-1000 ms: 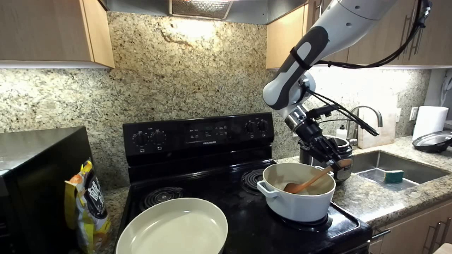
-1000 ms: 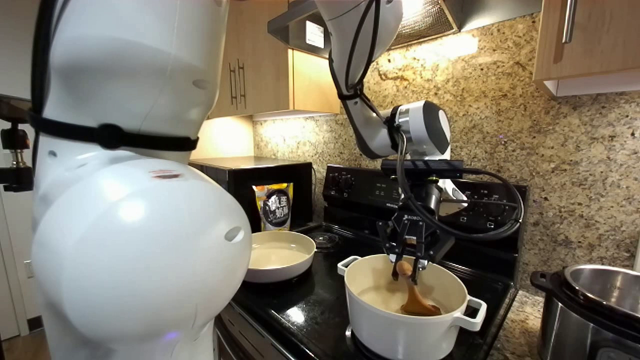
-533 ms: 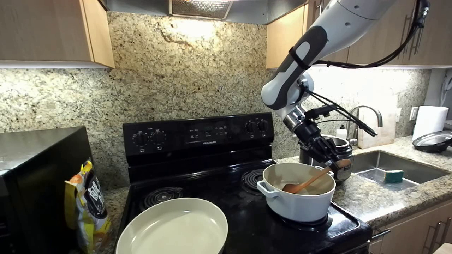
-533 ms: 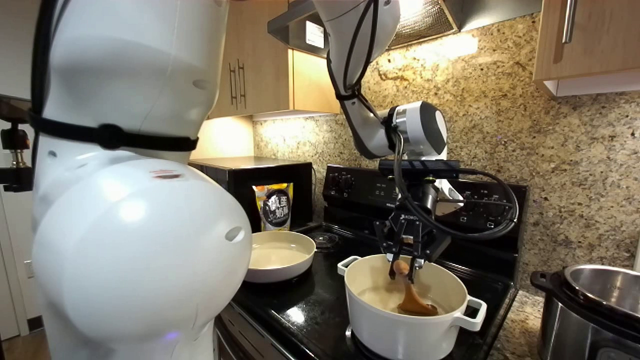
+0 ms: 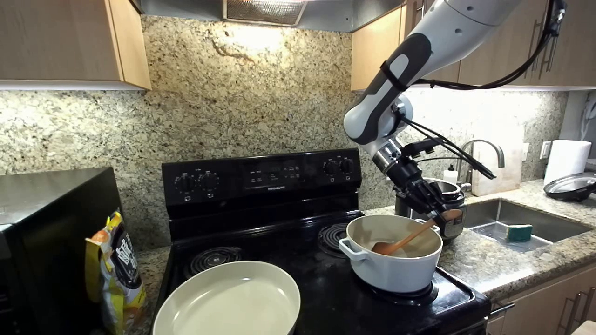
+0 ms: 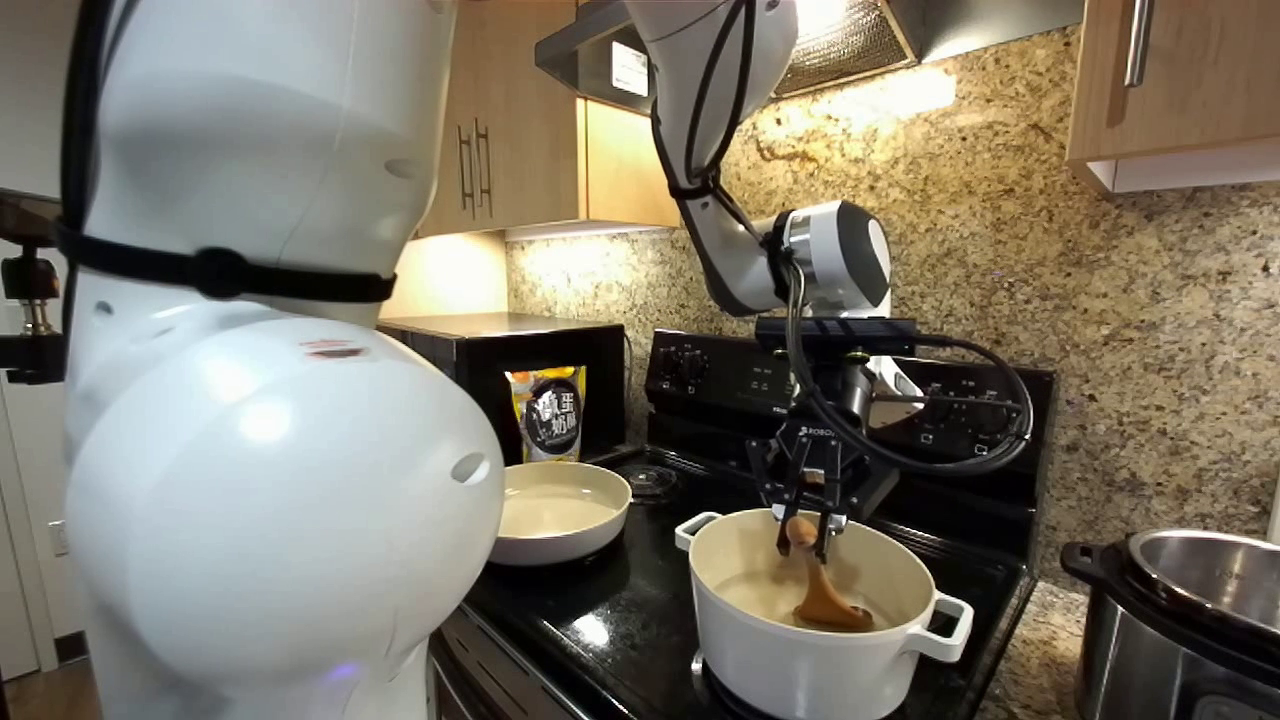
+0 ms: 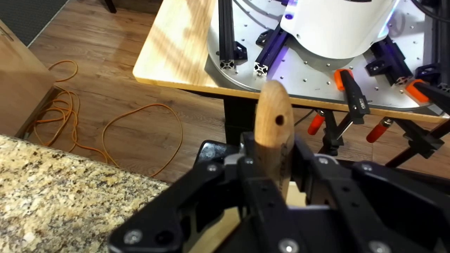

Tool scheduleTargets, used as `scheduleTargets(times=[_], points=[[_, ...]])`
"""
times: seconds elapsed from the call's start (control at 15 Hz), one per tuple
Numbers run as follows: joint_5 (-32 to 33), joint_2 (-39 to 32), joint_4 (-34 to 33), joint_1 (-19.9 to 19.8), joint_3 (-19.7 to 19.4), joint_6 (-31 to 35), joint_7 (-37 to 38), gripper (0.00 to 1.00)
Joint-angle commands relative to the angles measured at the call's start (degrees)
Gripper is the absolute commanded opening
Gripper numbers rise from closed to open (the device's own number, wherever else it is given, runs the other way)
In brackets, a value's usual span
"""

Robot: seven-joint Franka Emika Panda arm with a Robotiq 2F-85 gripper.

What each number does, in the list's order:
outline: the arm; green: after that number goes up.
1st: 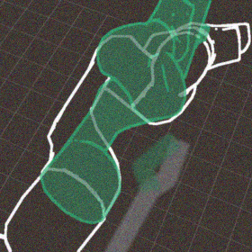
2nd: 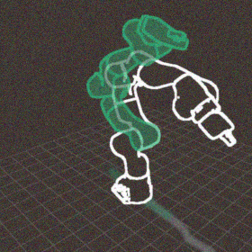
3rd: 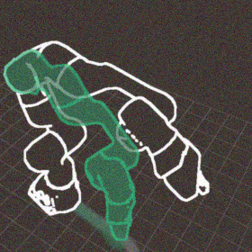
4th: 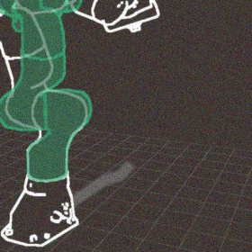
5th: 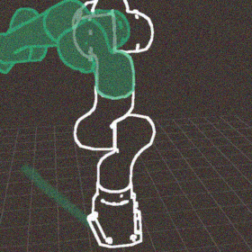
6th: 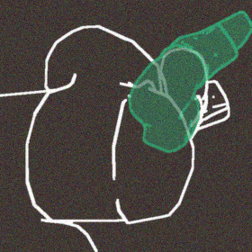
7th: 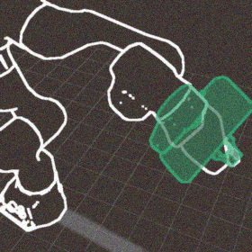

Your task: Use the wooden spoon to stir the pot.

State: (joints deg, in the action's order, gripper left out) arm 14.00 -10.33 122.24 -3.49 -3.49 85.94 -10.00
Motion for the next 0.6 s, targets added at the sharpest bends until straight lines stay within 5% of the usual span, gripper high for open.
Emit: scheduleTargets(times=[0.0,0.53], points=[[1.0,1.0,0.2,0.2,0.8,-0.3,-1.0,0.08],[-2.0,-0.3,-3.3,0.3,1.5,-0.7,0.3,0.08]])
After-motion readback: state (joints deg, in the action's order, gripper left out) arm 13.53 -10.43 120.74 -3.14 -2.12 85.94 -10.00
